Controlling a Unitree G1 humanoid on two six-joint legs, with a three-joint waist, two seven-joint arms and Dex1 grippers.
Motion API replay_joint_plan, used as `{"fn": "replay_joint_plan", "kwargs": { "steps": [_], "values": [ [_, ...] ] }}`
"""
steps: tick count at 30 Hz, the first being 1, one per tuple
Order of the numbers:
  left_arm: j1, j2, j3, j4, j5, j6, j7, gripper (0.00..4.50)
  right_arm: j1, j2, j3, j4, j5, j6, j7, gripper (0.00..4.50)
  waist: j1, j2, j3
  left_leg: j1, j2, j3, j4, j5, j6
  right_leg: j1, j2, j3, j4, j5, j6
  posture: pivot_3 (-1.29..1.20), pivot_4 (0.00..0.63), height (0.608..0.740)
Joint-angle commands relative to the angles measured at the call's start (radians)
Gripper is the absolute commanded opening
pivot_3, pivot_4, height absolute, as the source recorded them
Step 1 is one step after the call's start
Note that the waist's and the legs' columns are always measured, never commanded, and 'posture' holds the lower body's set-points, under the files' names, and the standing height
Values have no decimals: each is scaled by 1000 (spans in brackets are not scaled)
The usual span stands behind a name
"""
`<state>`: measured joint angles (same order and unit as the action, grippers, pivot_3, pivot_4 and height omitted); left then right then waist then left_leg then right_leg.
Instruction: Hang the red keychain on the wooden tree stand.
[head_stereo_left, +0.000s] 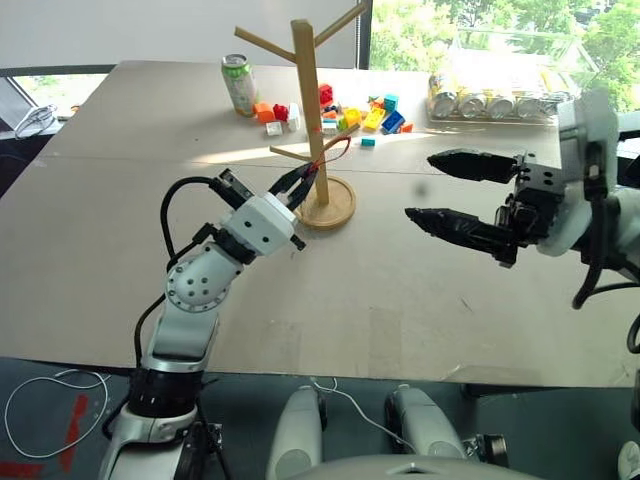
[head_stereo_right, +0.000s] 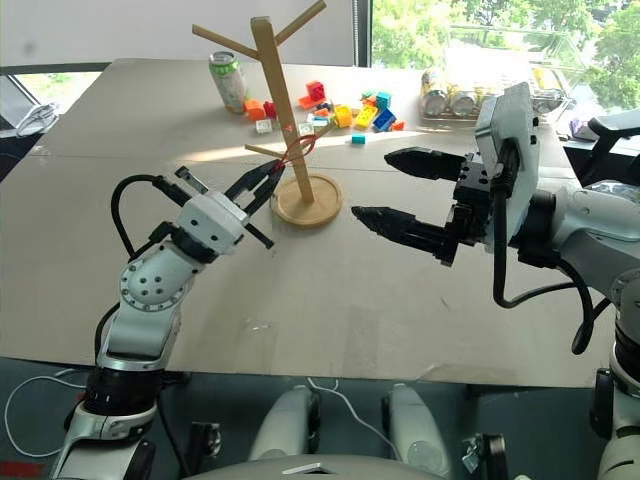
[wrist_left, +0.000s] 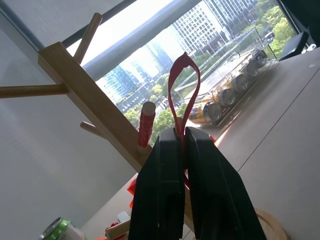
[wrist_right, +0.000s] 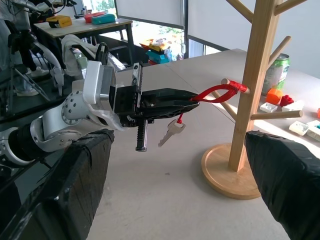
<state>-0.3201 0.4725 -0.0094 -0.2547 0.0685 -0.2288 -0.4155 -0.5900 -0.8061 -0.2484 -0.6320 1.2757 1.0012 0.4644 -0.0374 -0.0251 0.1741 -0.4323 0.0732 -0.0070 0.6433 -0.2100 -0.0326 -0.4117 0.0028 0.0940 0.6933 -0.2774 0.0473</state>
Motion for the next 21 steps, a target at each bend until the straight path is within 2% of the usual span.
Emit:
{"fn": "replay_joint_plan", "kwargs": {
  "steps": [1, 11, 21],
  "values": [
    [-22, -12, 15, -3, 22, -39, 36, 63, -18, -28, -16, -31, 42, -15, -29, 4500, 0, 0, 0, 0, 0, 0, 0, 0, 0, 0, 0, 0, 0, 0, 0, 0, 150, 732],
    [-24, -23, 56, 17, 42, -7, 102, 63, -23, -43, 7, -25, 54, -36, -50, 4500, -1, 0, 0, 0, 0, 0, 0, 0, 0, 0, 0, 0, 0, 0, 0, 0, 150, 732],
    [-24, -37, 45, 29, 41, 10, 102, 63, -29, -49, 22, -14, 52, -49, -54, 4500, 0, 0, 0, 0, 0, 0, 0, 0, 0, 0, 0, 0, 0, 0, 0, 0, 150, 732]
  ]
}}
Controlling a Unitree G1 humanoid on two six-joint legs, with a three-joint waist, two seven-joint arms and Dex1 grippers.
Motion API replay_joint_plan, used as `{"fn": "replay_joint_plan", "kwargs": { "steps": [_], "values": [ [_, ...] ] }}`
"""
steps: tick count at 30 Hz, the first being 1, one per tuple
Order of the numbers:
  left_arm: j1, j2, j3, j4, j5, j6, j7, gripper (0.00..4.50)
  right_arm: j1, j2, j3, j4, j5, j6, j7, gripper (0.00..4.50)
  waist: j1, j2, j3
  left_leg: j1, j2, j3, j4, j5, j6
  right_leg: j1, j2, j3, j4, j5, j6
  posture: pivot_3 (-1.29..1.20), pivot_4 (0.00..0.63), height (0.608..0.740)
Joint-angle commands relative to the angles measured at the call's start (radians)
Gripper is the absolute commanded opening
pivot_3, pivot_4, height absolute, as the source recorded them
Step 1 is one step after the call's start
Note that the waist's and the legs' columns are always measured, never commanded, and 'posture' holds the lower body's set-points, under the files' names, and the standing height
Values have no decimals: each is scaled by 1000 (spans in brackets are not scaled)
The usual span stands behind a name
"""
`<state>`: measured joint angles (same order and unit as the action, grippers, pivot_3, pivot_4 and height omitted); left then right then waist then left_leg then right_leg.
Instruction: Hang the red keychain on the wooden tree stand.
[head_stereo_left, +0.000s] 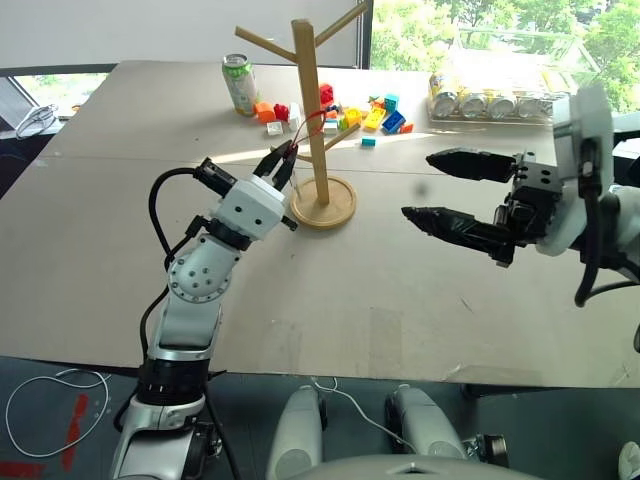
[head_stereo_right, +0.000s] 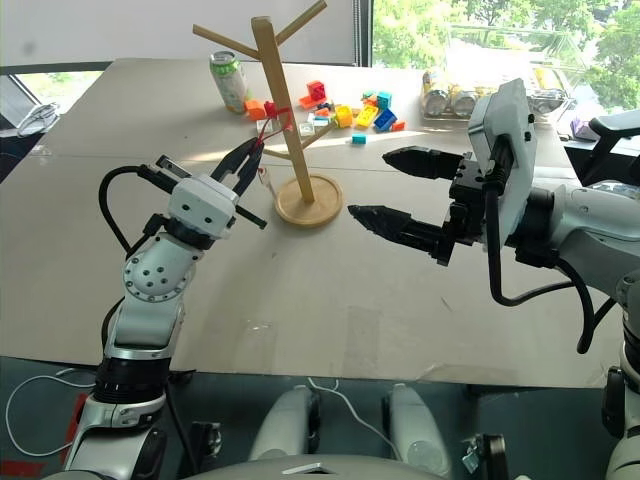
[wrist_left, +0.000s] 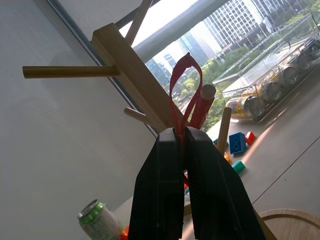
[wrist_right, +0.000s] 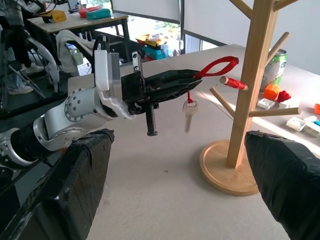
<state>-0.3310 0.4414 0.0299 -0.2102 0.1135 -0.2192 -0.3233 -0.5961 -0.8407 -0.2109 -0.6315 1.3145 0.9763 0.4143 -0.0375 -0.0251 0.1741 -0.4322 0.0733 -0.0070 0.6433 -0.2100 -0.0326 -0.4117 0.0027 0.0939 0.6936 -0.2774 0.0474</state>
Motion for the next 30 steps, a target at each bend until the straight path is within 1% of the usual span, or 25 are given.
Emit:
{"fn": "replay_joint_plan", "kwargs": {
  "steps": [1, 15, 30],
  "values": [
    [-14, -7, 5, -16, -3, 1, 10, 63, -22, -15, -15, -15, 13, -25, -5, 4500, 0, 0, 0, 0, 0, 0, 0, 0, 0, 0, 0, 0, 0, 0, 0, 0, 150, 732],
    [-8, -22, -5, -32, -14, -9, -6, 63, -22, -10, -7, -20, 18, -29, -31, 4500, 0, 0, 0, 0, 0, 0, 0, 0, 0, 0, 0, 0, 0, 0, 0, 0, 150, 732],
    [-12, -20, -19, -7, 7, -2, -16, 63, -24, -6, -1, -16, 19, -31, -47, 4500, 0, 0, 0, 0, 0, 0, 0, 0, 0, 0, 0, 0, 0, 0, 0, 0, 150, 732]
  ]
}}
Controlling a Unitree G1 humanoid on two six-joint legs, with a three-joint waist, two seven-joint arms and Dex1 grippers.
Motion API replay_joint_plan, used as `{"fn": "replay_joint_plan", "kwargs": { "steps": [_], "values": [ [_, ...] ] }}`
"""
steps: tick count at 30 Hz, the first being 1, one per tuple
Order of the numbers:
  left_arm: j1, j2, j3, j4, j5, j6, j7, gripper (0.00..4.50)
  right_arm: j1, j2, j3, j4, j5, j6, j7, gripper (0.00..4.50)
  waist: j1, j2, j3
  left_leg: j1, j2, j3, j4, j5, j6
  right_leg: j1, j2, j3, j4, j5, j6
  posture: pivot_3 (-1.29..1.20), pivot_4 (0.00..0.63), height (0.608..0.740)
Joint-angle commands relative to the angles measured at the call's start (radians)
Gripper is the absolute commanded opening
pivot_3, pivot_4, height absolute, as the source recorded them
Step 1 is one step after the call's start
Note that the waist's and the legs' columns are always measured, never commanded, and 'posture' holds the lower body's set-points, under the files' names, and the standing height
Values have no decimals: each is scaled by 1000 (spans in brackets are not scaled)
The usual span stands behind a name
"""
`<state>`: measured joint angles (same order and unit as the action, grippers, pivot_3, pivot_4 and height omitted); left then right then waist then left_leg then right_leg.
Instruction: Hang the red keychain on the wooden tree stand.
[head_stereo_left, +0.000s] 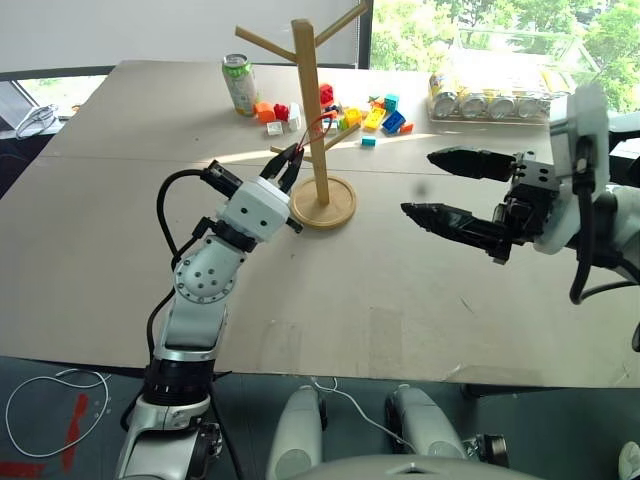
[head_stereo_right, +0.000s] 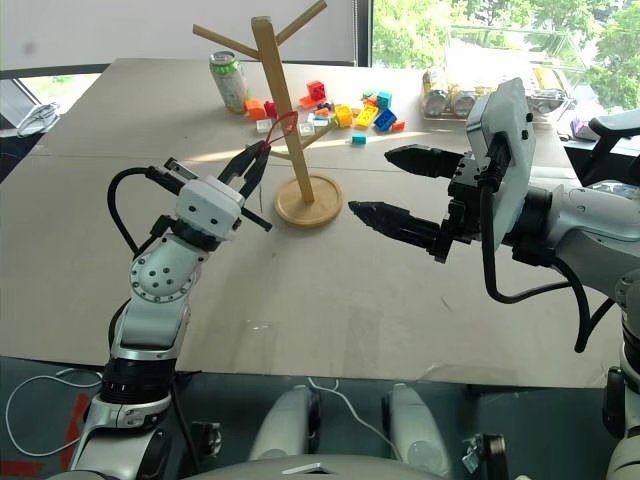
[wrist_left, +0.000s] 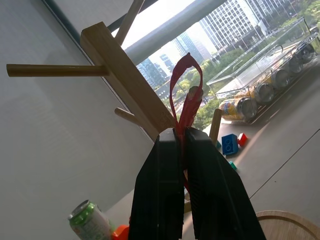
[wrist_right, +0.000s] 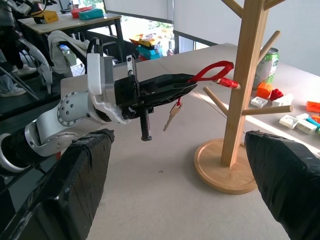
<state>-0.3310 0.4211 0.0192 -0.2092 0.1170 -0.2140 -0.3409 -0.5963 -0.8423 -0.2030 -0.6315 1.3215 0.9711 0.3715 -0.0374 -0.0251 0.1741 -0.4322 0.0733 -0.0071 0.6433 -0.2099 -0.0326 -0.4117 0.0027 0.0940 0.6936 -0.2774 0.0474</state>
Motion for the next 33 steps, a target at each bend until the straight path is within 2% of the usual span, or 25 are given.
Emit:
{"fn": "replay_joint_plan", "kwargs": {
  "steps": [1, 17, 18, 19, 20, 21, 25, 26, 29, 33],
  "values": [
    [-12, 0, -9, -7, 5, -5, 2, 63, -24, -4, -8, -16, 11, -26, -4, 4500, 0, 0, 0, 0, 0, 0, 0, 0, 0, 0, 0, 0, 0, 0, 0, 0, 150, 732],
    [-46, 4, -20, 42, 88, 85, 32, 63, -17, -6, -8, -21, 8, -27, -12, 4500, 0, 0, 0, 0, 0, 0, 0, 0, 0, 0, 0, 0, 0, 0, 0, 0, 150, 732],
    [-44, 3, -18, 41, 84, 85, 30, 363, -15, -5, -8, -23, 8, -27, -13, 4500, 0, 0, 0, 0, 0, 0, 0, 0, 0, 0, 0, 0, 0, 0, 0, 0, 150, 732],
    [-41, 2, -16, 37, 69, 93, 20, 363, -13, -5, -8, -24, 7, -28, -14, 4500, 0, 0, 0, 0, 0, 0, 0, 0, 0, 0, 0, 0, 0, 0, 0, 0, 150, 732],
    [-40, 0, -15, 35, 55, 100, 10, 800, -12, -5, -8, -24, 4, -28, -12, 4500, 0, 0, 0, 0, 0, 0, 0, 0, 0, 0, 0, 0, 0, 0, 0, 0, 150, 732],
    [-39, 0, -13, 32, 48, 104, 6, 966, -12, -4, -7, -23, 1, -29, -11, 4500, 0, 0, 0, 0, 0, 0, 0, 0, 0, 0, 0, 0, 0, 0, 0, 0, 150, 732],
    [-30, 8, -4, 14, 20, 134, -16, 2944, 4, -3, -6, -17, -18, -32, 2, 4500, 0, 0, 0, 0, 0, 0, 0, 0, 0, 0, 0, 0, 0, 0, 0, 0, 150, 732],
    [-25, 15, 1, 7, 12, 146, -23, 3610, 14, -3, -5, -14, -29, -34, 10, 4500, 0, 0, 0, 0, 0, 0, 0, 0, 0, 0, 0, 0, 0, 0, 0, 0, 150, 732],
    [-9, 46, 32, -12, -42, 198, -70, 4260, 44, -5, 1, -2, -72, -45, 40, 4500, -1, 0, 0, 0, 0, 0, 0, 0, 0, 0, 0, 0, 0, 0, 0, 0, 150, 732],
    [4, 123, 79, -38, -162, 321, -190, 4260, 74, -17, 16, 19, -149, -66, 105, 4500, -2, 0, 0, 0, 0, 0, 0, 0, 0, 0, 0, 0, 0, 0, 0, 0, 150, 732]
  ]
}}
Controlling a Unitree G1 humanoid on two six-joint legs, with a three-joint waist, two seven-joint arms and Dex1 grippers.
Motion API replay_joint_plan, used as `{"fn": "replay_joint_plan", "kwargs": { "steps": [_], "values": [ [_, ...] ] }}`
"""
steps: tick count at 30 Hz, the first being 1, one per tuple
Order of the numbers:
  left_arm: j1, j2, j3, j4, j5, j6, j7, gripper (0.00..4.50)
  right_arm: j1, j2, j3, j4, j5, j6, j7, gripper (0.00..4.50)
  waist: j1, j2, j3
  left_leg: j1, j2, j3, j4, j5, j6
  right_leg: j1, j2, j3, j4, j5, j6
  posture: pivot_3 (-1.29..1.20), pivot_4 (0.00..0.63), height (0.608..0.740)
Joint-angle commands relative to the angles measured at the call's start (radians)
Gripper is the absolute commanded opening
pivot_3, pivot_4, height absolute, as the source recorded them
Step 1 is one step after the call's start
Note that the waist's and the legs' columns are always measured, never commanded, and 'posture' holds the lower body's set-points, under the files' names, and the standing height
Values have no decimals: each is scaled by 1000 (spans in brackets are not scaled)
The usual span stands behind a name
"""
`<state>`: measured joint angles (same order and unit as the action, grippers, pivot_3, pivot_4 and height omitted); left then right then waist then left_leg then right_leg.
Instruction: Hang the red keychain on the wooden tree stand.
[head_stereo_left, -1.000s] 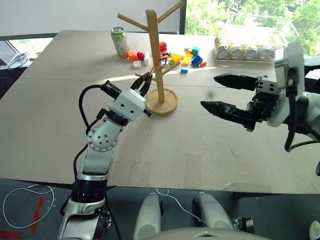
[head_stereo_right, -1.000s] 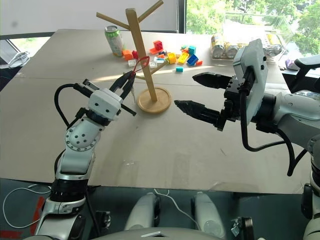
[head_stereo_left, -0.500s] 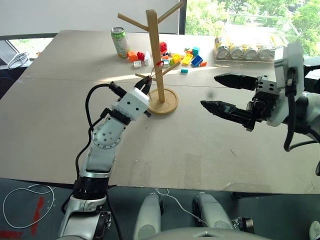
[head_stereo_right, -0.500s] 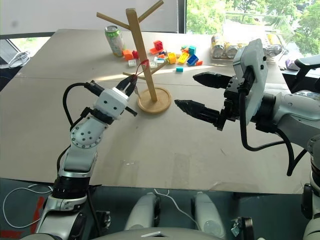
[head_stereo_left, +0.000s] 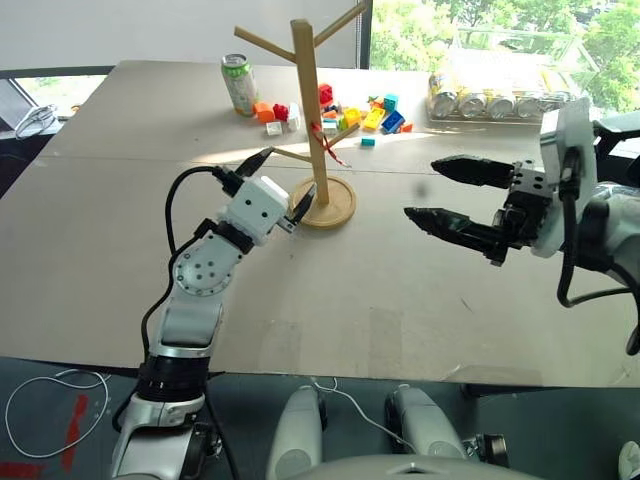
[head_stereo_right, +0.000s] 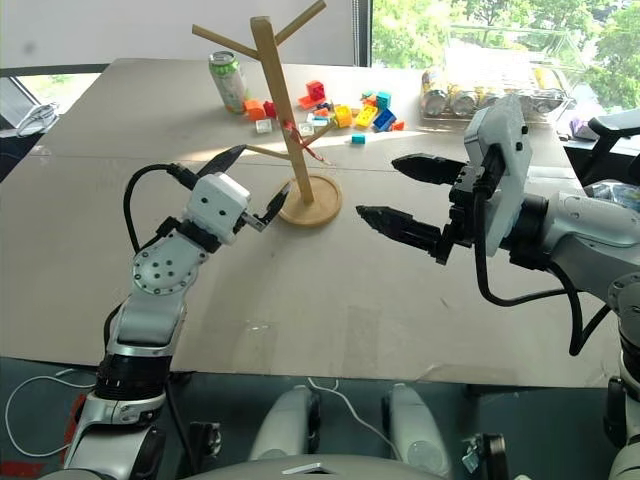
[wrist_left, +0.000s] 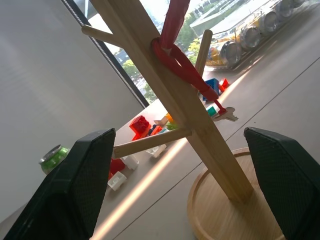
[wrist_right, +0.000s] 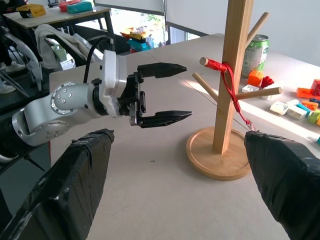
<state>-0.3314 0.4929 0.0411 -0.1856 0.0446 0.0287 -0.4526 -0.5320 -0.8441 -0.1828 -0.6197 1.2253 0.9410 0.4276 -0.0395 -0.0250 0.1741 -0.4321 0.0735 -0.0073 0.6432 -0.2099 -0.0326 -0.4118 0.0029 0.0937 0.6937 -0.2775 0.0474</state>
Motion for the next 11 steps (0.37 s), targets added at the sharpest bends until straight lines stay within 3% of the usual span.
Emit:
{"fn": "replay_joint_plan", "kwargs": {
  "steps": [1, 5, 11],
  "values": [
    [3, 95, 86, -61, -150, 161, -134, 4260, 20, -30, 8, 17, -90, -46, 80, 4500, 0, 0, 0, 0, 0, 0, 0, 0, 0, 0, 0, 0, 0, 0, 0, 0, 150, 732],
    [-23, 293, 207, -85, -415, 540, -340, 4260, 32, -66, 39, 71, -209, -89, 185, 4500, -5, 0, 1, 0, 0, 0, 0, 0, 0, 0, 0, 0, 0, -1, 2, 0, 150, 732],
    [-76, 484, 317, -38, -608, 749, -487, 4260, 21, -71, 61, 139, -306, -128, 283, 4500, 0, 0, 2, 0, 1, 0, 0, 0, 0, -1, 0, -1, -1, -2, 3, 0, 150, 732]
  ]
}}
